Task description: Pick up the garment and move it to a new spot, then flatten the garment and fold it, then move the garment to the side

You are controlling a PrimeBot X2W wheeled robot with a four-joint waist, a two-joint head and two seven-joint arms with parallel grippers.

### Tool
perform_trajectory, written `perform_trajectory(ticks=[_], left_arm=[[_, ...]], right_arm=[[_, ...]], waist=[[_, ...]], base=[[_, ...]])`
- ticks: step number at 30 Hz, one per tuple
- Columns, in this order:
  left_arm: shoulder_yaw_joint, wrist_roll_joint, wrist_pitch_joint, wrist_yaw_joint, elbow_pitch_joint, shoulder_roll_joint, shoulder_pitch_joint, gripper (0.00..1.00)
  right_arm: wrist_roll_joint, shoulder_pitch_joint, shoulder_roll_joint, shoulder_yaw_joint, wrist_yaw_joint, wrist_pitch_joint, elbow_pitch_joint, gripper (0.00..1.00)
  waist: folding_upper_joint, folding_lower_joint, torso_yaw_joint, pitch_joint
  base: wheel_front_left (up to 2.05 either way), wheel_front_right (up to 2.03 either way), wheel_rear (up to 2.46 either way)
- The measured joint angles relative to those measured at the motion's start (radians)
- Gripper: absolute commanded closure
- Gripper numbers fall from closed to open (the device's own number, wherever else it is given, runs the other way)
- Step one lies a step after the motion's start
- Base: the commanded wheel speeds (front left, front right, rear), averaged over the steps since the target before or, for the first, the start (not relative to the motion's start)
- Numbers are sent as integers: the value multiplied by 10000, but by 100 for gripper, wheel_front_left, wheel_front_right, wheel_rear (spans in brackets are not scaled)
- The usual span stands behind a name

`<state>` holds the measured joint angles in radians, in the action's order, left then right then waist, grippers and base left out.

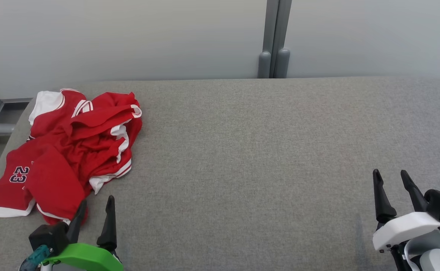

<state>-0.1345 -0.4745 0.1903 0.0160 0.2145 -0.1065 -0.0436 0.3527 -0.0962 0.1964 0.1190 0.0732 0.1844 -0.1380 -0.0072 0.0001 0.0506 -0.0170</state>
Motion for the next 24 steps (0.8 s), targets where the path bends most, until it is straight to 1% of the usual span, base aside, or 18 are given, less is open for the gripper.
perform_trajectory(ticks=[2, 6, 9, 12, 17, 24], left_arm=[[-2, 253, 31, 0, 25, 0, -18, 0], [25, 736, 151, -86, 151, 0, -21, 0], [54, 976, 222, -88, 359, 4, -41, 0], [150, 1239, 318, -90, 428, 31, -123, 0], [364, 1695, 437, -92, 646, 58, -183, 0], [637, 2313, 585, -90, 731, 58, -184, 0]], right_arm=[[-232, -12, 33, -21, 82, 67, 38, 0], [-748, -144, 113, -142, 100, 176, 123, 0], [-1129, -170, 194, -194, 244, 242, 140, 0], [-1319, -214, 196, -226, 272, 353, 150, 0], [-1799, -459, 182, -401, 426, 460, 161, 0], [-2314, -589, 161, -539, 441, 660, 184, 0]], waist=[[0, 0, 10, -4], [0, 0, 26, -11], [0, 0, 38, -13], [0, 0, 51, -16], [0, 0, 73, -26], [0, 0, 77, -38]], base=[[0, 0, 0], [0, 0, 0], [0, 0, 0], [0, 0, 0], [0, 0, 0], [0, 0, 0]])
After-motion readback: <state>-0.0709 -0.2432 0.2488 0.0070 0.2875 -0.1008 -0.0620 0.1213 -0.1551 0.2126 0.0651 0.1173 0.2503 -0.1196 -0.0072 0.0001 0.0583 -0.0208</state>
